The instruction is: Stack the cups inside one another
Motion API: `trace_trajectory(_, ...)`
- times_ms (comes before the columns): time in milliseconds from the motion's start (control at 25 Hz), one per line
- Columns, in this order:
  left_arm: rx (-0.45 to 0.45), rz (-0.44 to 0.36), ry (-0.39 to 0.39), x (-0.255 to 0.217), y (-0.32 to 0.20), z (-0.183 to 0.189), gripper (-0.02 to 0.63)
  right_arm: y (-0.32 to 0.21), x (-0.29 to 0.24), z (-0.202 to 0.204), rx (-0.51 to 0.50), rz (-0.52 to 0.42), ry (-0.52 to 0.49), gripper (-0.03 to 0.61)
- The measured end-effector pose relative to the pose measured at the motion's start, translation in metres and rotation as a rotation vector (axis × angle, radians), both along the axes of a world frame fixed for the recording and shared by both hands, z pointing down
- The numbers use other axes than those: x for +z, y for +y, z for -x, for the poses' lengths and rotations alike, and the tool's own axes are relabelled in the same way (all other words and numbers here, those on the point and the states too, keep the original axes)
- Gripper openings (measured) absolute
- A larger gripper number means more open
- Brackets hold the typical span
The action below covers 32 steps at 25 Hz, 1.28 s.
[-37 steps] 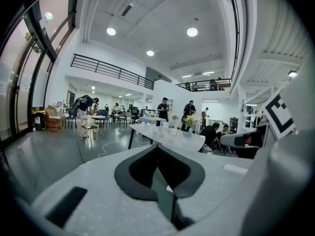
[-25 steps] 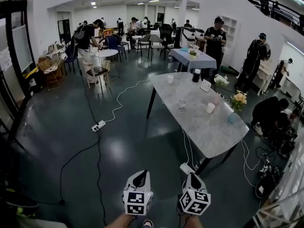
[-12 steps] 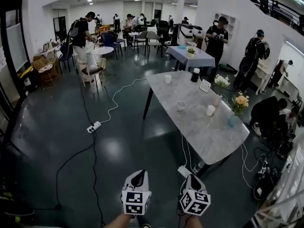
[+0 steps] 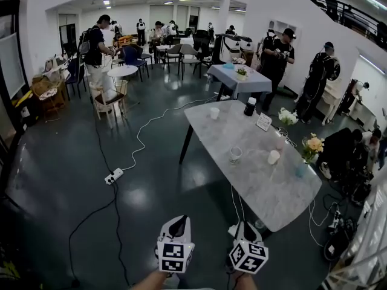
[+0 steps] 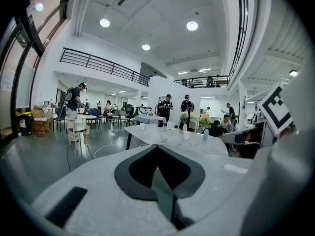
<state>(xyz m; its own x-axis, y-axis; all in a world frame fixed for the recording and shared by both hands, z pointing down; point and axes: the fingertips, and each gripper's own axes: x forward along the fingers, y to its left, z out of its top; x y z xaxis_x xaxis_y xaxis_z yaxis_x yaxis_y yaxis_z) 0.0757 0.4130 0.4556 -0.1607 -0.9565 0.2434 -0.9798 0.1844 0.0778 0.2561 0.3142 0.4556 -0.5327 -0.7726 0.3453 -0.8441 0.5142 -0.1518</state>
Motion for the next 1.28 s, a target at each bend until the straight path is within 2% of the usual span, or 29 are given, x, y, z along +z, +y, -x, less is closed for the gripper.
trace_trajectory(280,0.013,0.012,0.002,0.003,-0.039,0.068,-0.002,-0.034,0.001,0.067,0.003,0.006,0.001,0.006)
trace_trajectory(640,0.075,0.043,0.010,0.017,-0.083,0.114,-0.002,-0.070,0.009,0.107,0.061,0.026,0.018,0.006)
trace_trajectory(960,0.126,0.056,0.027,0.030,-0.109,0.135,-0.002,-0.083,0.021,0.122,0.112,0.047,0.034,0.006)
trace_trajectory(1280,0.153,0.071,0.024,0.038,-0.127,0.138,-0.002,-0.103,0.029,0.124,0.141,0.061,0.033,0.006)
